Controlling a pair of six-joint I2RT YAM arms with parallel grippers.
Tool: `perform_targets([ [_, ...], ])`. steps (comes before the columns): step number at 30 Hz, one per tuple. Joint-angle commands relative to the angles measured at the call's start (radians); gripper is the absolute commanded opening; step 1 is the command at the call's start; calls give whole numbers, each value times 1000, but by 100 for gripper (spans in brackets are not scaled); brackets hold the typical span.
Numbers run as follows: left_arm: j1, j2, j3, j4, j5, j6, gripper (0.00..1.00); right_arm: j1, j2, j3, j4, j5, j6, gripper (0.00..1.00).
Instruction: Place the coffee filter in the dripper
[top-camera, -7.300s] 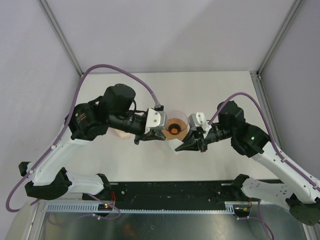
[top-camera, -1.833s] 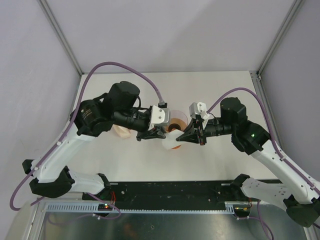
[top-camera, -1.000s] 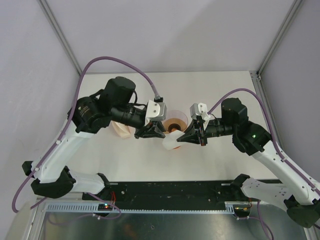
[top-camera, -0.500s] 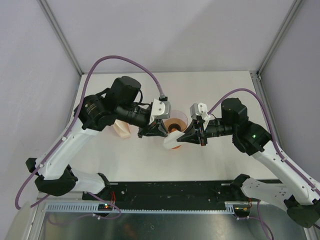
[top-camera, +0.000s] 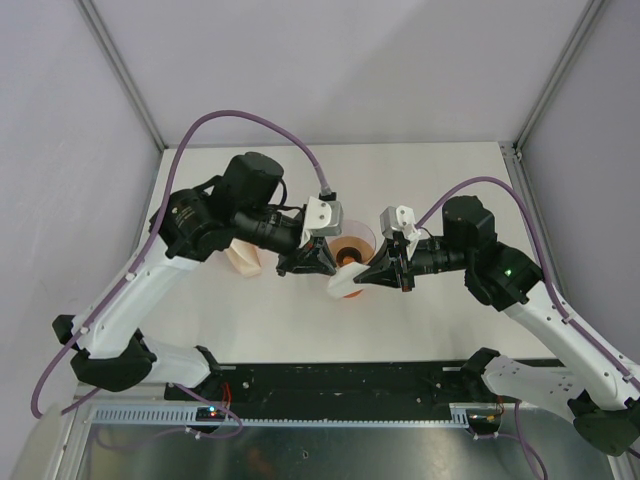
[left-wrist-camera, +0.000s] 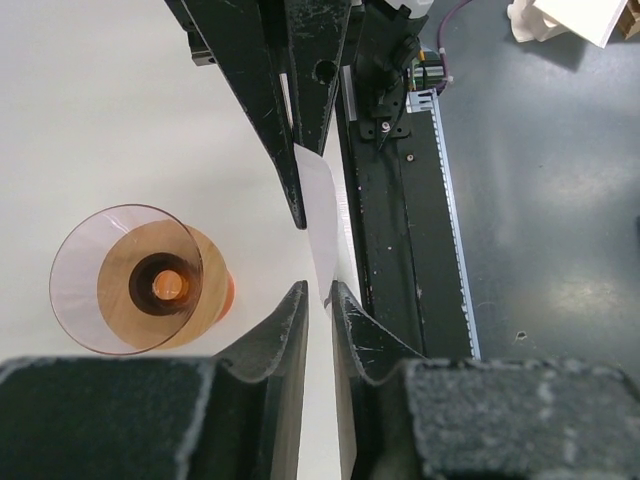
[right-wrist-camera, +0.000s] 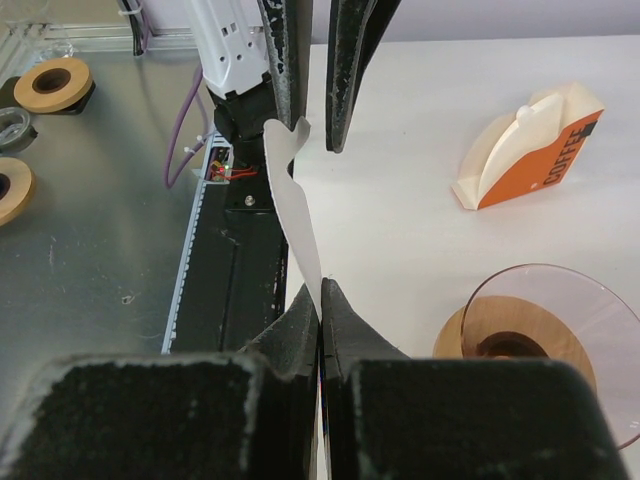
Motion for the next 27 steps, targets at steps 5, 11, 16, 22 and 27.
perform_targets([
  [5, 3, -9, 15, 8, 38, -18, 17, -1, -20, 41, 3, 5, -18, 0],
  [11, 3, -11, 0, 8, 67, -20, 11, -3, -20, 41, 6, -2, -14, 0],
  [16, 19, -14, 18, 7, 76, -9, 11, -3, -25, 41, -7, 0, -19, 0],
  [22, 40, -17, 12, 8, 92, -2, 12, -2, -26, 41, -10, -8, -21, 0],
  [27, 40, -12, 17, 8, 109, -16, 13, -3, -28, 41, -12, -7, -20, 0],
])
